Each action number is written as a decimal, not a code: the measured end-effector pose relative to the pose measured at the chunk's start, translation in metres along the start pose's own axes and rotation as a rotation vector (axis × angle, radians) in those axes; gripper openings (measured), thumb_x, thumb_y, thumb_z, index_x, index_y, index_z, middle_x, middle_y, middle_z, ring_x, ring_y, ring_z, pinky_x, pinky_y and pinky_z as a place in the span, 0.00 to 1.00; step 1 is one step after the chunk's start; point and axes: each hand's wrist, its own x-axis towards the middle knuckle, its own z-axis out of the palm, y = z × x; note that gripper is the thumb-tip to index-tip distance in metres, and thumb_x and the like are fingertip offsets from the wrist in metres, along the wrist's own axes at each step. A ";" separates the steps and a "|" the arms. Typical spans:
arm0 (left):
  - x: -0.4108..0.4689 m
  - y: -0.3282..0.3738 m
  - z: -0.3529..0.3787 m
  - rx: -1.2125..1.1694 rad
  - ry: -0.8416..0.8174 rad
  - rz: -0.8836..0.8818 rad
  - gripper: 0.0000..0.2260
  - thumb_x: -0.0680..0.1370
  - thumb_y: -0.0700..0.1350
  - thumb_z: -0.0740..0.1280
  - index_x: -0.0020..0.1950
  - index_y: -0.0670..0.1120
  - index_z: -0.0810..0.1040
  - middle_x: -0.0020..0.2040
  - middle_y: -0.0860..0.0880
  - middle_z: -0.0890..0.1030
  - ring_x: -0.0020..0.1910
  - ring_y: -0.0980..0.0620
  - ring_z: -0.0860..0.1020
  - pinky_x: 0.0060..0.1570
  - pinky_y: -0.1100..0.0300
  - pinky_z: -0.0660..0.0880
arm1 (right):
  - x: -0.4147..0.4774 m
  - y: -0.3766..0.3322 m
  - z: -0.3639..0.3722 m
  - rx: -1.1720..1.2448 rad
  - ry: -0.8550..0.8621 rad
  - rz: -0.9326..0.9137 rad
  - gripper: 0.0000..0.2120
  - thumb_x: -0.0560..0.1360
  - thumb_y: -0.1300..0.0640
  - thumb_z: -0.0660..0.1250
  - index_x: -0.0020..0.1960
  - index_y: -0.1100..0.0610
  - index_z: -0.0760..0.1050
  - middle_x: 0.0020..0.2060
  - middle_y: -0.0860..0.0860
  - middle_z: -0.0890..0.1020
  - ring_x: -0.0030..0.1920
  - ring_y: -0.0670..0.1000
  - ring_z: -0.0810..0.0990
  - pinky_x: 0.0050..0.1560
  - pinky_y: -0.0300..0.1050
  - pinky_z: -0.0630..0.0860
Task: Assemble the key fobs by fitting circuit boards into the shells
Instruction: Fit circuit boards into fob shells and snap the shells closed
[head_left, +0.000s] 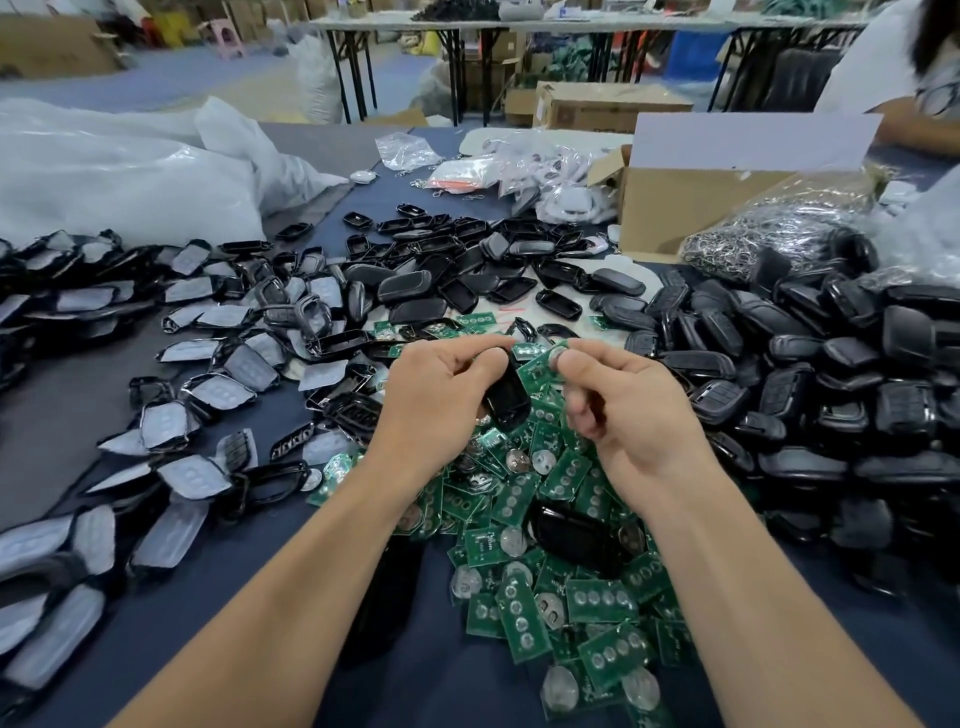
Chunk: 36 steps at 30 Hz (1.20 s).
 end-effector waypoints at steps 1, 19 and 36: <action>0.000 -0.001 0.000 0.003 -0.001 0.006 0.14 0.80 0.46 0.72 0.45 0.67 0.86 0.42 0.63 0.87 0.33 0.56 0.81 0.31 0.61 0.78 | -0.001 -0.001 0.001 0.023 -0.017 -0.004 0.03 0.79 0.64 0.70 0.49 0.58 0.82 0.29 0.53 0.80 0.28 0.49 0.71 0.31 0.40 0.66; -0.002 0.007 -0.002 -0.215 -0.027 0.009 0.16 0.79 0.55 0.72 0.33 0.52 0.86 0.28 0.52 0.81 0.26 0.55 0.75 0.29 0.62 0.74 | -0.007 0.006 0.008 -0.357 -0.119 -0.137 0.08 0.75 0.66 0.73 0.41 0.56 0.85 0.31 0.55 0.84 0.25 0.47 0.73 0.26 0.35 0.70; -0.008 0.012 0.003 0.106 0.035 0.027 0.17 0.78 0.42 0.74 0.56 0.65 0.86 0.39 0.58 0.87 0.32 0.54 0.84 0.36 0.58 0.83 | -0.003 0.013 0.002 -0.392 0.211 -0.344 0.08 0.70 0.61 0.76 0.41 0.51 0.79 0.30 0.51 0.85 0.29 0.53 0.85 0.30 0.46 0.81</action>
